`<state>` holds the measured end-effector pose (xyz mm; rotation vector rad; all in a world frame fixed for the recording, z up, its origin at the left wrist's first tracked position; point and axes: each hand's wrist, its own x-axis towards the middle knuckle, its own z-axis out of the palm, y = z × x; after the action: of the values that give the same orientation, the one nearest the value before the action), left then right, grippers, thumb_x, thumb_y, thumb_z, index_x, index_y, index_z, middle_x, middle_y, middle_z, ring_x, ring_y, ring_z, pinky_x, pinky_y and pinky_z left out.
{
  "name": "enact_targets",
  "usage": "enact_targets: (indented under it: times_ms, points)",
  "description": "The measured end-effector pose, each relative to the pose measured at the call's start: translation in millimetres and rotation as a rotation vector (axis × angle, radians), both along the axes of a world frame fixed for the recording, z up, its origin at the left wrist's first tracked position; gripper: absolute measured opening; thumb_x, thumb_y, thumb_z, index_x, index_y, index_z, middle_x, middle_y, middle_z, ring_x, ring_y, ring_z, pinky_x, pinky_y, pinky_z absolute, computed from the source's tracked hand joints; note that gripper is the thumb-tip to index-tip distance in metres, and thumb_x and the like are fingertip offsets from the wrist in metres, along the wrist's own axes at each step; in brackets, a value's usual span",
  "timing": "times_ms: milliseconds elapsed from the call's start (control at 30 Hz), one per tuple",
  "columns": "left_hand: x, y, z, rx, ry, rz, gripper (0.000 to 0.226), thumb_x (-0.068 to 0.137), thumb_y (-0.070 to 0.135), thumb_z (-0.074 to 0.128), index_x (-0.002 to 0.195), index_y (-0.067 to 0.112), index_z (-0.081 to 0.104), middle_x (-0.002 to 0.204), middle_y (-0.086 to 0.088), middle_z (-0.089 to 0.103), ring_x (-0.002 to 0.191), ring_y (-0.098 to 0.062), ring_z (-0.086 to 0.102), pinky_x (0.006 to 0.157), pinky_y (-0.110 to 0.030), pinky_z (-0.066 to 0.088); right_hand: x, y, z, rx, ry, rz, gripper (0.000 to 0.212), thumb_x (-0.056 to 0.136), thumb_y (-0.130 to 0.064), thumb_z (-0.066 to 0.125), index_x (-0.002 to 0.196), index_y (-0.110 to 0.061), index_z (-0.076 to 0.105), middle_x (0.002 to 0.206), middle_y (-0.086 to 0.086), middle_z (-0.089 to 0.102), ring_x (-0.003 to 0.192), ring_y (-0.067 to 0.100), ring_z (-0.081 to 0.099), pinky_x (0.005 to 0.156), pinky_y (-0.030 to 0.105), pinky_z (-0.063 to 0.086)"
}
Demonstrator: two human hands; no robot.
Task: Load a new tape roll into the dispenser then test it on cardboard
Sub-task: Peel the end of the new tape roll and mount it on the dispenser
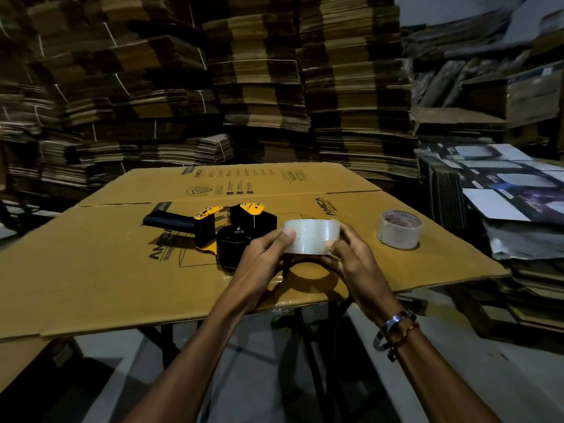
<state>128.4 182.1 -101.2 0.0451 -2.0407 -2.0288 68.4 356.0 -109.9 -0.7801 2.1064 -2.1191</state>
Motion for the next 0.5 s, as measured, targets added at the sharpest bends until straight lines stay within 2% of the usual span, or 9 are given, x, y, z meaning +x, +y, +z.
enact_targets:
  times_ms: [67, 100, 200, 267, 333, 367, 400, 500]
  points:
    - [0, 1, 0, 0.027, -0.025, 0.035, 0.05, 0.089, 0.05, 0.054, 0.131, 0.024, 0.066, 0.116, -0.011, 0.074, 0.105, -0.025, 0.073, 0.098, -0.047, 0.051, 0, 1, -1, 0.01, 0.001, -0.004, 0.066, 0.085, -0.039, 0.058, 0.147, -0.019, 0.044, 0.137, 0.004, 0.059, 0.122, 0.02, 0.062, 0.101, 0.041, 0.054]
    - [-1, 1, 0, 0.022, -0.035, 0.054, 0.046, 0.092, 0.046, 0.051, 0.132, 0.026, 0.065, 0.115, -0.01, 0.075, 0.104, -0.025, 0.074, 0.094, -0.045, 0.051, 0, 2, -1, 0.022, 0.004, -0.003, 0.071, 0.083, -0.043, 0.06, 0.148, -0.021, 0.043, 0.137, 0.003, 0.059, 0.122, 0.02, 0.062, 0.102, 0.043, 0.054]
    - [-1, 0, 0, 0.015, -0.046, 0.084, 0.036, 0.101, 0.034, 0.043, 0.13, 0.03, 0.065, 0.111, -0.008, 0.076, 0.102, -0.025, 0.074, 0.08, -0.037, 0.048, 1, 3, -1, 0.041, 0.007, 0.004, 0.079, 0.079, -0.05, 0.062, 0.15, -0.023, 0.04, 0.139, 0.002, 0.057, 0.124, 0.019, 0.06, 0.103, 0.045, 0.053]
    - [1, 2, 2, 0.022, -0.023, 0.093, 0.037, 0.103, 0.03, 0.042, 0.131, 0.025, 0.066, 0.114, -0.008, 0.074, 0.102, -0.025, 0.074, 0.07, -0.026, 0.053, 4, 3, 1, 0.037, 0.019, 0.005, 0.081, 0.077, -0.051, 0.064, 0.149, -0.024, 0.041, 0.139, 0.003, 0.056, 0.123, 0.019, 0.06, 0.102, 0.046, 0.054]
    - [3, 4, 3, 0.035, -0.01, 0.103, 0.035, 0.103, 0.031, 0.043, 0.128, 0.023, 0.067, 0.119, -0.007, 0.071, 0.105, -0.026, 0.072, 0.055, -0.016, 0.051, 7, 1, 1, 0.035, 0.041, 0.003, 0.08, 0.074, -0.052, 0.065, 0.146, -0.026, 0.043, 0.137, 0.002, 0.057, 0.121, 0.019, 0.062, 0.1, 0.046, 0.055]
    - [3, 3, 4, 0.044, -0.007, 0.106, 0.033, 0.103, 0.032, 0.045, 0.124, 0.023, 0.068, 0.119, -0.008, 0.07, 0.104, -0.027, 0.072, 0.054, -0.016, 0.05, 8, 1, 2, 0.033, 0.05, 0.003, 0.08, 0.072, -0.052, 0.066, 0.145, -0.027, 0.044, 0.135, 0.001, 0.058, 0.12, 0.019, 0.062, 0.099, 0.046, 0.055]
    - [4, 3, 5, 0.046, -0.001, 0.109, 0.03, 0.102, 0.033, 0.045, 0.118, 0.024, 0.069, 0.118, -0.009, 0.07, 0.102, -0.027, 0.073, 0.058, -0.02, 0.052, 9, 1, 2, 0.029, 0.055, 0.004, 0.08, 0.071, -0.052, 0.067, 0.144, -0.027, 0.045, 0.134, 0.0, 0.059, 0.119, 0.018, 0.063, 0.099, 0.046, 0.056]
    - [7, 4, 8, 0.059, 0.016, 0.123, 0.029, 0.104, 0.027, 0.043, 0.108, 0.02, 0.072, 0.112, -0.014, 0.072, 0.093, -0.026, 0.074, 0.077, -0.043, 0.059, 10, 1, 4, 0.006, 0.053, 0.026, 0.076, 0.069, -0.053, 0.068, 0.139, -0.03, 0.047, 0.13, -0.002, 0.06, 0.117, 0.019, 0.064, 0.098, 0.046, 0.056]
